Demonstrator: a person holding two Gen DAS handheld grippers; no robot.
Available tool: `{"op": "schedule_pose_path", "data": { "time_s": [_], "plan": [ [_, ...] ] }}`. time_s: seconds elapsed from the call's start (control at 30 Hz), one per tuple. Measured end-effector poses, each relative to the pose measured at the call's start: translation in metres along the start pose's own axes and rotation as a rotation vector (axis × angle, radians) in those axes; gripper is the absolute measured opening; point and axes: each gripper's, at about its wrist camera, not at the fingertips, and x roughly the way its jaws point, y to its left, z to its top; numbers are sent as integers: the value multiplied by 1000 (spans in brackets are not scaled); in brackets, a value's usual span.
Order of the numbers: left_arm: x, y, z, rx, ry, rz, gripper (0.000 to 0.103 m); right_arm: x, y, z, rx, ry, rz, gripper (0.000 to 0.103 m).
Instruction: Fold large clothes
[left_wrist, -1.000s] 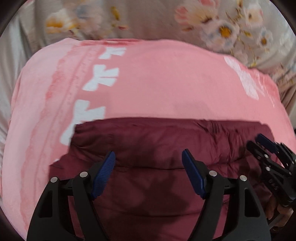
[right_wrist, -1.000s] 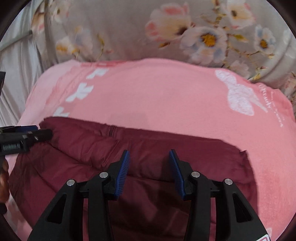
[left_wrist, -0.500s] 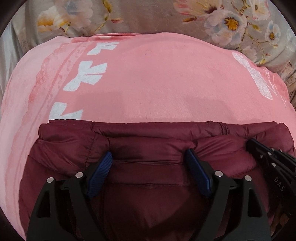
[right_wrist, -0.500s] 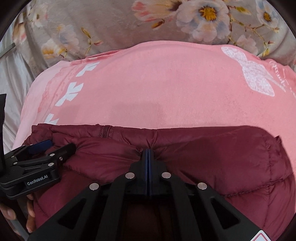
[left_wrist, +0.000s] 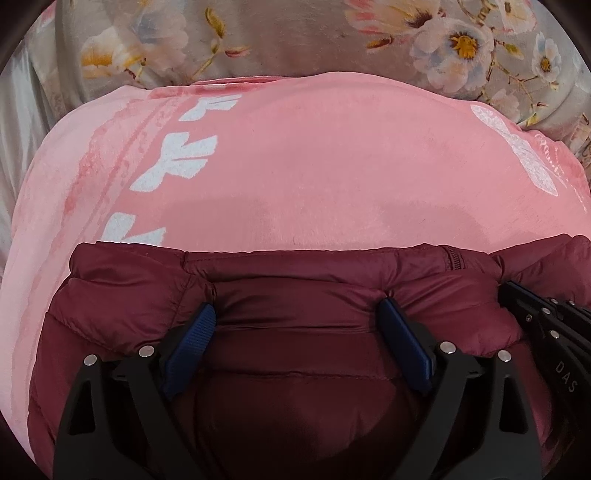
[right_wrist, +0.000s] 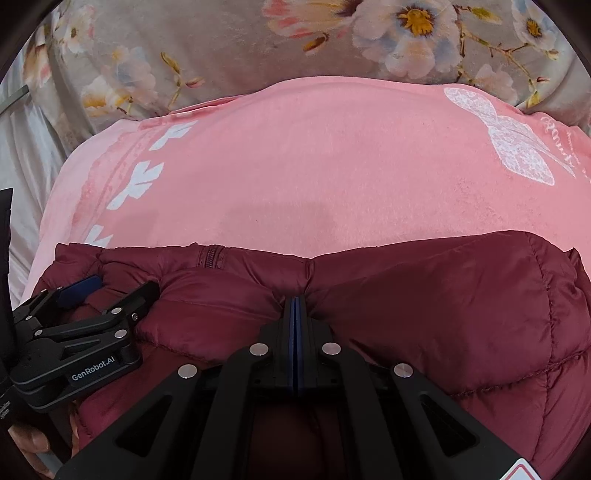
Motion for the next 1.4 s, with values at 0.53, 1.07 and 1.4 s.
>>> {"op": "schedule_pose_path", "data": {
  "time_s": [0.53,1.07,1.4],
  "plan": [
    [-53,11,-10,-83,-19,-75,88,-65,9,-15,6,-115,49,4],
    [-66,-13,-71,-7,-25,18,91,-60,48,-78,-65,-54,22,3],
    [-63,-17,-76,-6,-49,46,92,-61,43,-76,-46,-44,38,2]
  ]
}}
